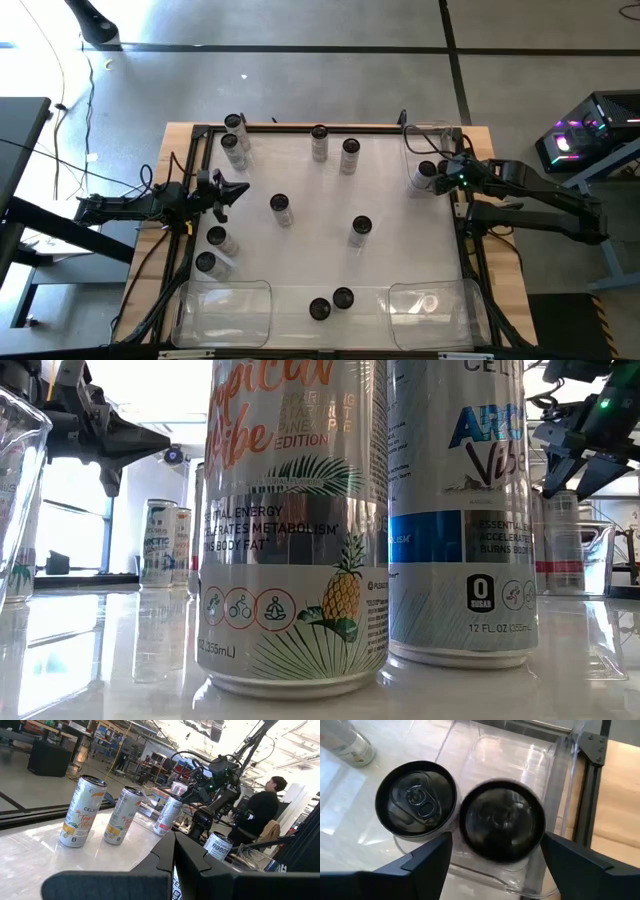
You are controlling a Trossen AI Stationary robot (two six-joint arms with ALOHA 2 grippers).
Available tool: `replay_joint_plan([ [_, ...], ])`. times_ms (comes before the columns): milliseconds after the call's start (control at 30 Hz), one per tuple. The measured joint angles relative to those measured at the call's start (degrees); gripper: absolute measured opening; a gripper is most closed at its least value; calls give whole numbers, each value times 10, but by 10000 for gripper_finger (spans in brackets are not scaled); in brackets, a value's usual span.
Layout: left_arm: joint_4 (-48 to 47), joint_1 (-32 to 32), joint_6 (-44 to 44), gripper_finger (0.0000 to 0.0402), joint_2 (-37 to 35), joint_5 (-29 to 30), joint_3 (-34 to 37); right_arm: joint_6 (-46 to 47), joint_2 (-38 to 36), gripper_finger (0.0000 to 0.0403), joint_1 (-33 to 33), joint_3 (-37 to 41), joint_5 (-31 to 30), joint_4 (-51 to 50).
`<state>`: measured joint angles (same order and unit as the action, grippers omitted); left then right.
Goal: Sort soda cans
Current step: Put the right white-pink soda can into the top transparent bin
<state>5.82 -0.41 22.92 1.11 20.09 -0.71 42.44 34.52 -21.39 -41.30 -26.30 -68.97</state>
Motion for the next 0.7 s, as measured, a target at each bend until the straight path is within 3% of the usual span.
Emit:
replay_joint_plan([
  [267,0,0,0,1,0,0,0,-5,-1,303,0,-8,-9,1],
  [567,0,0,0,1,0,0,0,-30,-1,303,0,-120,-24,28],
  [633,0,0,0,1,0,0,0,-71,-1,303,0,-123,4,88],
  [700,0,0,0,1,0,0,0,-120,3,303,1,-103,73,187],
])
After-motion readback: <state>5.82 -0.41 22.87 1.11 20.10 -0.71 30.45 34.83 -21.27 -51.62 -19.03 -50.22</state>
